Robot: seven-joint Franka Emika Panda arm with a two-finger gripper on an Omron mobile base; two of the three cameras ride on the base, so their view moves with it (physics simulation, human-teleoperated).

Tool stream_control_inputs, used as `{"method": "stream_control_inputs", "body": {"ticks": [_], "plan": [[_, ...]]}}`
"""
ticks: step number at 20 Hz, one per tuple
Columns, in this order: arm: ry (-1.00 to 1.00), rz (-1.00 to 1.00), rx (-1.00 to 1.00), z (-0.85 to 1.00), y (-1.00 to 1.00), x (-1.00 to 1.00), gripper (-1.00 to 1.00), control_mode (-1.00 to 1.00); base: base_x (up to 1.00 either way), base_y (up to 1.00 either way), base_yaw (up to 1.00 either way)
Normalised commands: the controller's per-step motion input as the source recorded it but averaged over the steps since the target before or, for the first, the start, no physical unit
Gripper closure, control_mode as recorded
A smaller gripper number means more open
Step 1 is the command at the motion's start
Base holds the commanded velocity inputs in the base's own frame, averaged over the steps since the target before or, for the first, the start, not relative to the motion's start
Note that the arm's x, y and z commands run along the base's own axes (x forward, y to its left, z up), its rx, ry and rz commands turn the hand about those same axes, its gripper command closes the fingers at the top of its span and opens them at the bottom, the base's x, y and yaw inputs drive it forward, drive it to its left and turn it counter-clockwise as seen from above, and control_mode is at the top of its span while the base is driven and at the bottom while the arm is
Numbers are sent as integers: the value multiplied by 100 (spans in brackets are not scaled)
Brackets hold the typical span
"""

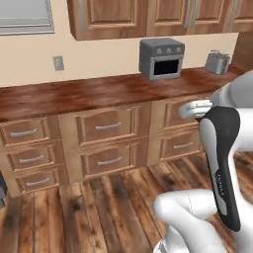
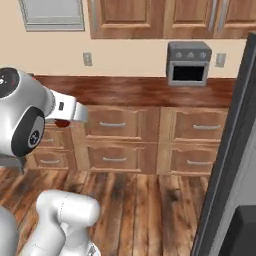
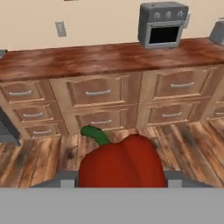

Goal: Take the bell pepper and mushroom out of the freezer and place them in the tupperware container on the counter. Then put the tupperware containing the vegetables back in the freezer.

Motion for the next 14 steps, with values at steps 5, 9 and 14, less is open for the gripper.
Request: {"method": "stream_control_inputs", "body": {"ticks": [5,9,14], "plan": [[0,0,0,0,0,0,100,100,-45,20,100],[0,0,0,0,0,0,100,100,0,46,93],[0,0,0,0,0,0,100,100,55,34,63]]}}
